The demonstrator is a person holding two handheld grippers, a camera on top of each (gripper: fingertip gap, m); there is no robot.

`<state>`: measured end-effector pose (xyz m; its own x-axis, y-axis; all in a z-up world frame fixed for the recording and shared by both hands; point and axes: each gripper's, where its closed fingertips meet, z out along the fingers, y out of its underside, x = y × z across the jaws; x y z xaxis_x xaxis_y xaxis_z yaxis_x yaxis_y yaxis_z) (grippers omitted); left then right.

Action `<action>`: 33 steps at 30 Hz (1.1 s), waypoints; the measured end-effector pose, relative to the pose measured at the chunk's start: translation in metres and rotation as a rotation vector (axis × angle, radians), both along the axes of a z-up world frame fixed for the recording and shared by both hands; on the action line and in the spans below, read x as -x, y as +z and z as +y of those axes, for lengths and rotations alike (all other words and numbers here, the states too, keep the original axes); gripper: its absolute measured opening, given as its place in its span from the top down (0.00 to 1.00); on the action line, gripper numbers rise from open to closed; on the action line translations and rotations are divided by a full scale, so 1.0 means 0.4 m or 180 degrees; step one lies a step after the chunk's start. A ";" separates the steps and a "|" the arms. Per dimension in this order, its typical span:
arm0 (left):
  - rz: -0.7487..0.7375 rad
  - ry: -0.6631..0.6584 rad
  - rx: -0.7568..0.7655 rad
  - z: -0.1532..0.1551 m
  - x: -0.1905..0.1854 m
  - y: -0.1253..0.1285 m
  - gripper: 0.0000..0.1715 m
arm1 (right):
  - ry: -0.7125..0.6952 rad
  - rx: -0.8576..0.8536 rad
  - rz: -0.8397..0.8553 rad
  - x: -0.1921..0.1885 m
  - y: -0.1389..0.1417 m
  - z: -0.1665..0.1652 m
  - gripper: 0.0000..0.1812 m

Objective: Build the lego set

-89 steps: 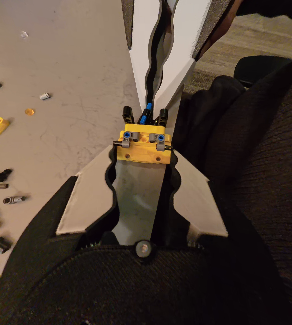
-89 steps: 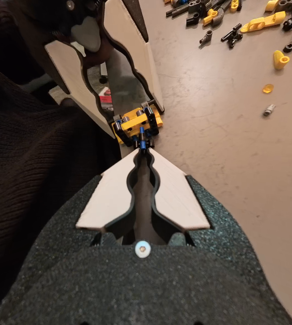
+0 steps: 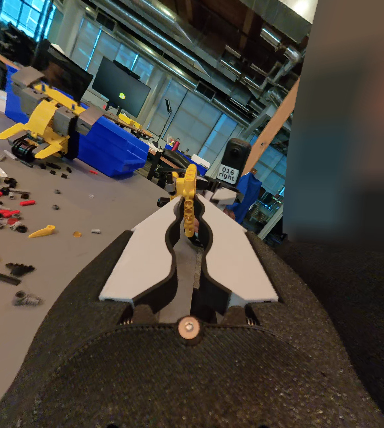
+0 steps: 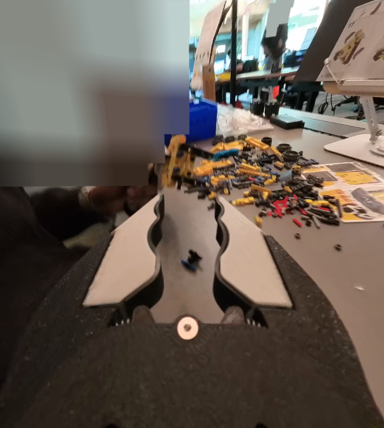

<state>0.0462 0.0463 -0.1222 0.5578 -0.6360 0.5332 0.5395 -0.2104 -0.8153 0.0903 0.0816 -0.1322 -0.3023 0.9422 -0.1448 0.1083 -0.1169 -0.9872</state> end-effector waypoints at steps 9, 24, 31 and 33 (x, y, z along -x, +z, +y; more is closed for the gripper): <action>0.0065 -0.0013 0.0673 0.014 0.033 -0.071 0.98 | 0.0646 -0.2394 -0.1004 -0.032 -0.208 -0.036 0.79; -0.0020 -0.0186 0.1002 0.022 0.014 -0.113 0.98 | 0.1029 -0.1867 -0.1488 0.014 -0.282 -0.046 0.77; -0.0086 -0.0208 0.1004 0.022 0.017 -0.112 0.98 | 0.1009 -0.0388 -0.1939 0.018 -0.266 -0.030 0.77; -0.0120 -0.0213 0.1000 0.022 0.020 -0.110 0.98 | 0.1026 -0.0204 -0.1927 0.015 -0.259 -0.027 0.80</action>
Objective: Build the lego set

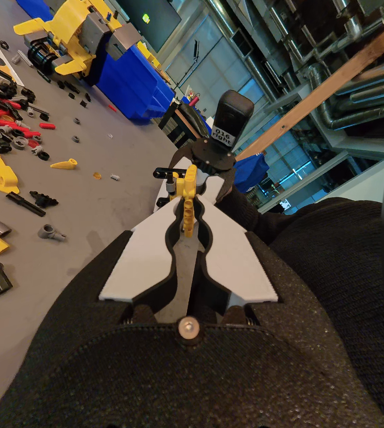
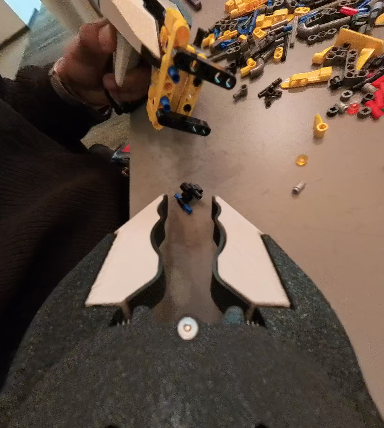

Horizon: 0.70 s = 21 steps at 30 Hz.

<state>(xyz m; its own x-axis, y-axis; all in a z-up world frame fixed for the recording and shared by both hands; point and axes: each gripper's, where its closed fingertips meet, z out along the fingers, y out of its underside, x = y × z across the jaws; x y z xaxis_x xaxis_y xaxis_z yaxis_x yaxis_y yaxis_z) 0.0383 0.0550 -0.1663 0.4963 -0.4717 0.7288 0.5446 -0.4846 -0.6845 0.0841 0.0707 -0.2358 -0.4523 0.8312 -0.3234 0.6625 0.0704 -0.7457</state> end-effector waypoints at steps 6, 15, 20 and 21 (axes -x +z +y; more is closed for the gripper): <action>-0.0023 -0.0008 0.0027 0.002 0.000 -0.002 0.98 | 0.0023 -0.0635 0.0106 -0.003 -0.025 -0.002 0.83; -0.0069 -0.0002 0.0021 0.001 0.003 0.000 0.98 | -0.0078 -0.0747 0.0102 -0.010 -0.031 0.005 1.00; -0.0094 0.0003 0.0024 0.001 0.005 0.000 0.98 | -0.0100 -0.0830 0.0135 -0.017 -0.032 -0.002 1.00; -0.0091 0.0002 0.0027 0.001 0.005 0.000 0.98 | -0.0104 -0.0826 0.0140 -0.018 -0.031 -0.004 1.00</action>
